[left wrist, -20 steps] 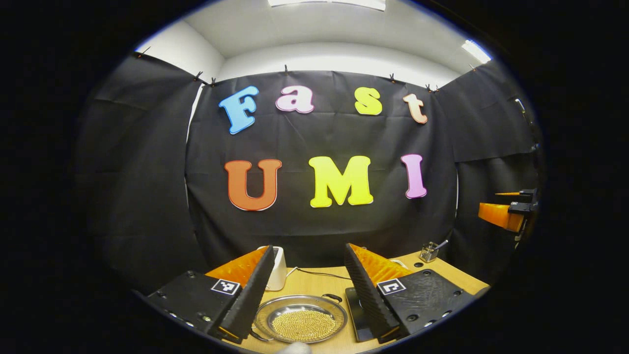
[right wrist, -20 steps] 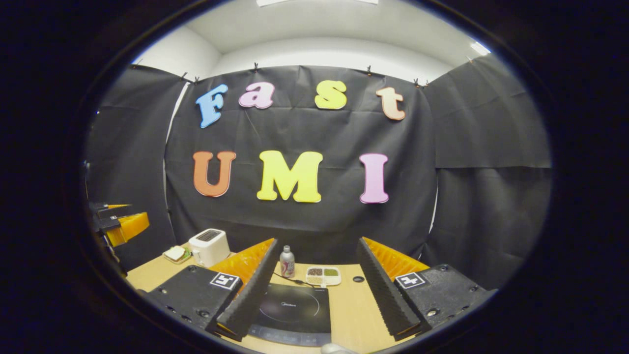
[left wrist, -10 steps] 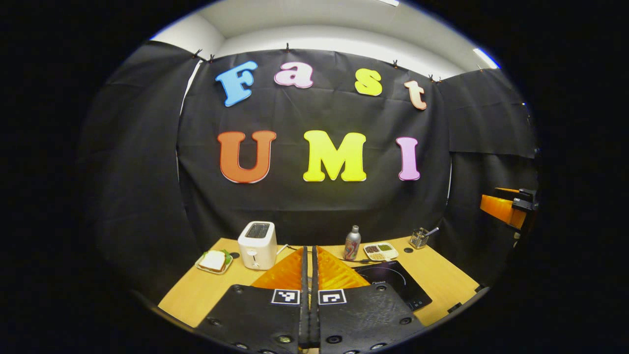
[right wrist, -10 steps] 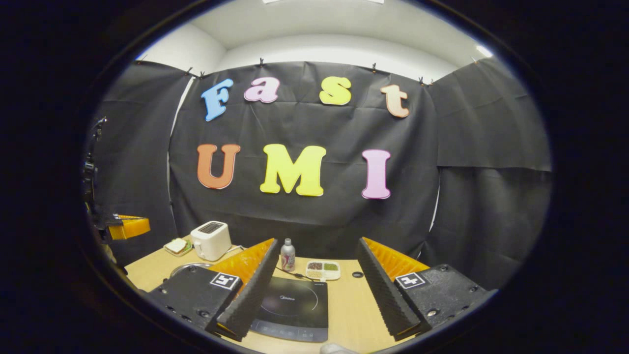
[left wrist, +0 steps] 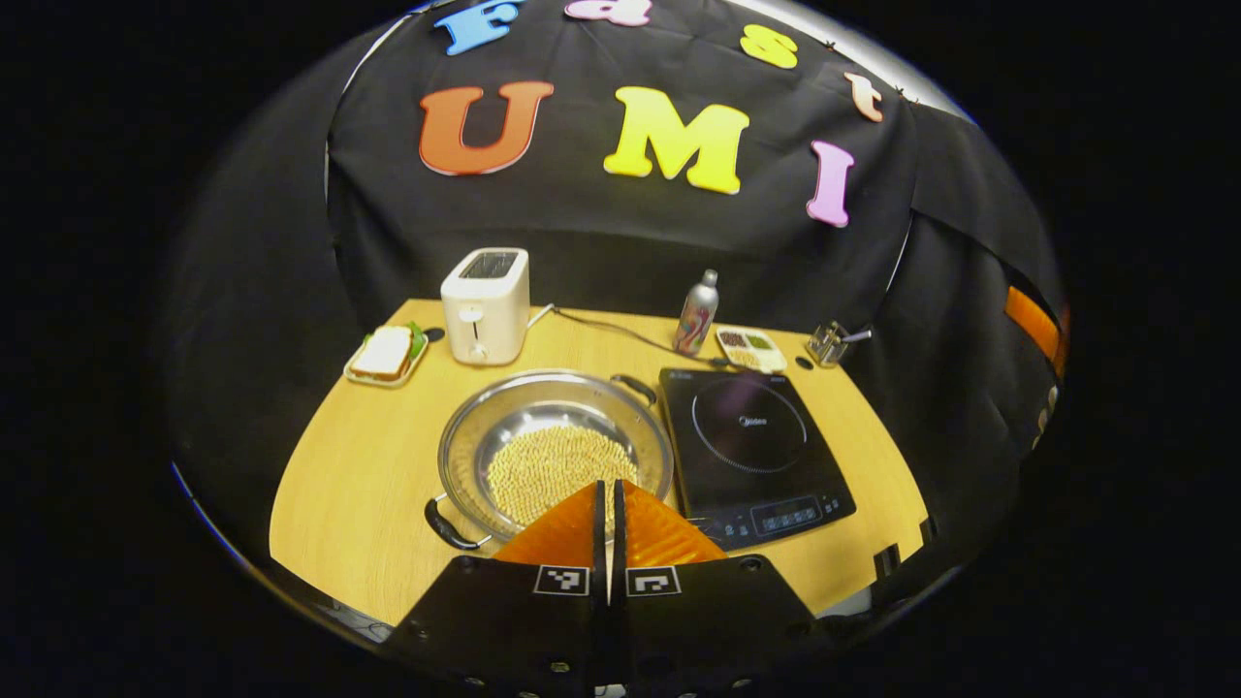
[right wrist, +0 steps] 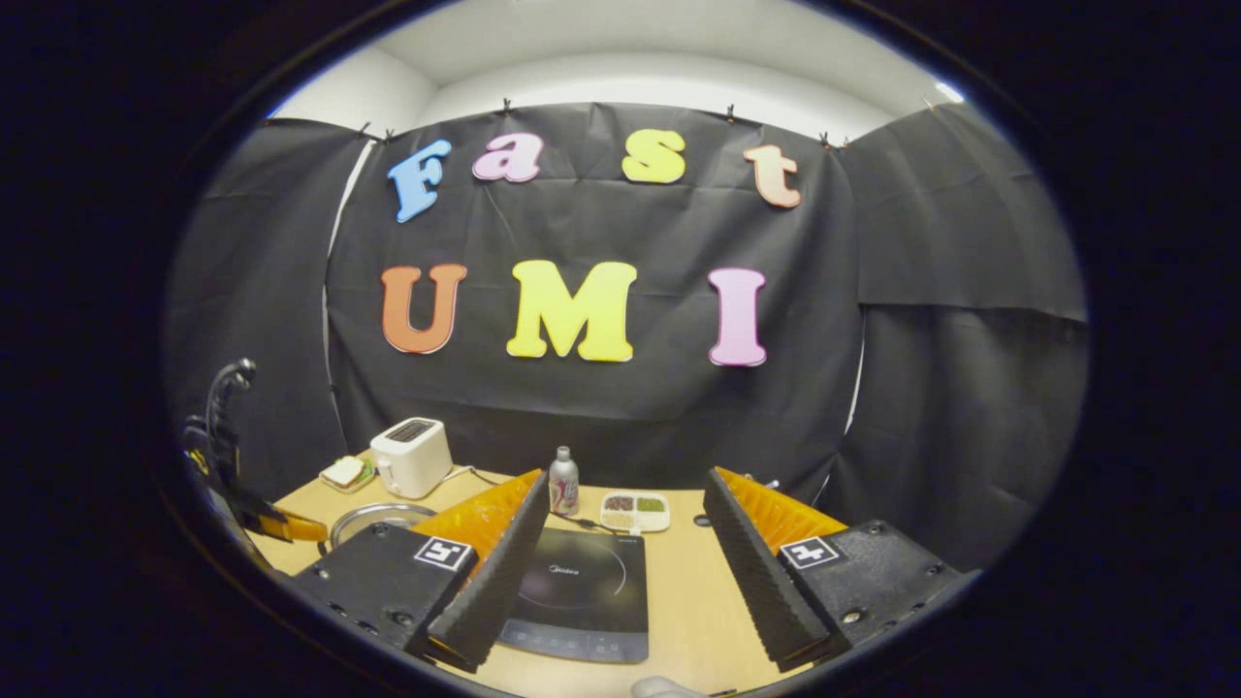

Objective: First push the handle of the pot to place it horizontally, then grasp the pot with both hands and set it on the induction cooktop.

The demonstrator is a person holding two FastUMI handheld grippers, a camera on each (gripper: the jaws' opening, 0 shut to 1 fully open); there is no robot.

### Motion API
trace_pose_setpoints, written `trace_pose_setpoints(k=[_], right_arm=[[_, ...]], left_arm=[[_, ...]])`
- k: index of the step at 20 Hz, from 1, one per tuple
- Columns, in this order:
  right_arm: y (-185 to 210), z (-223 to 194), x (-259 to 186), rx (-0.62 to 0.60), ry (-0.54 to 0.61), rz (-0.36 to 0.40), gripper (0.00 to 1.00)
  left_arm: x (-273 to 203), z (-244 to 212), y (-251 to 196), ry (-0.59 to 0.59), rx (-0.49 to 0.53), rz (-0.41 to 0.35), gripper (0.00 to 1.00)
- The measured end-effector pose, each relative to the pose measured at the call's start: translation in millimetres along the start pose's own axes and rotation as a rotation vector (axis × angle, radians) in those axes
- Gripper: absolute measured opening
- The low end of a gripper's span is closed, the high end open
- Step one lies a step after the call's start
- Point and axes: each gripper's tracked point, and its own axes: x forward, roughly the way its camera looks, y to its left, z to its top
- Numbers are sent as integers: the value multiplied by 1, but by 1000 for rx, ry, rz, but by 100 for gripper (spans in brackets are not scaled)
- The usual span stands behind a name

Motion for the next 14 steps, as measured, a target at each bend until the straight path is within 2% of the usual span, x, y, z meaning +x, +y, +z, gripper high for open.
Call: trace_pose_setpoints(k=[2, 3, 4, 5, 6, 7, 11, 14], right_arm=[[-4, -5, 4, 8, 13, -6, 96], [-5, -7, 5, 5, 21, -10, 100], [-7, -10, 7, 3, 27, -14, 97], [-9, -11, 8, 3, 30, -17, 96], [-9, -12, 8, 8, 31, -19, 100], [-10, -12, 10, 14, 32, -21, 100], [-13, -22, 14, 28, 55, -27, 97], [-17, -26, 17, 31, 66, -35, 100]], left_arm=[[13, -28, 4, 86, -28, -7, 0], [19, -38, 7, 123, -34, -5, 0], [21, -47, 11, 155, -31, 0, 10], [25, -56, 13, 188, -21, -2, 0], [28, -63, 16, 222, -9, -3, 10], [32, -69, 19, 248, 1, -3, 0], [47, -84, 33, 344, 43, 13, 0], [56, -90, 44, 392, 67, 19, 0]])
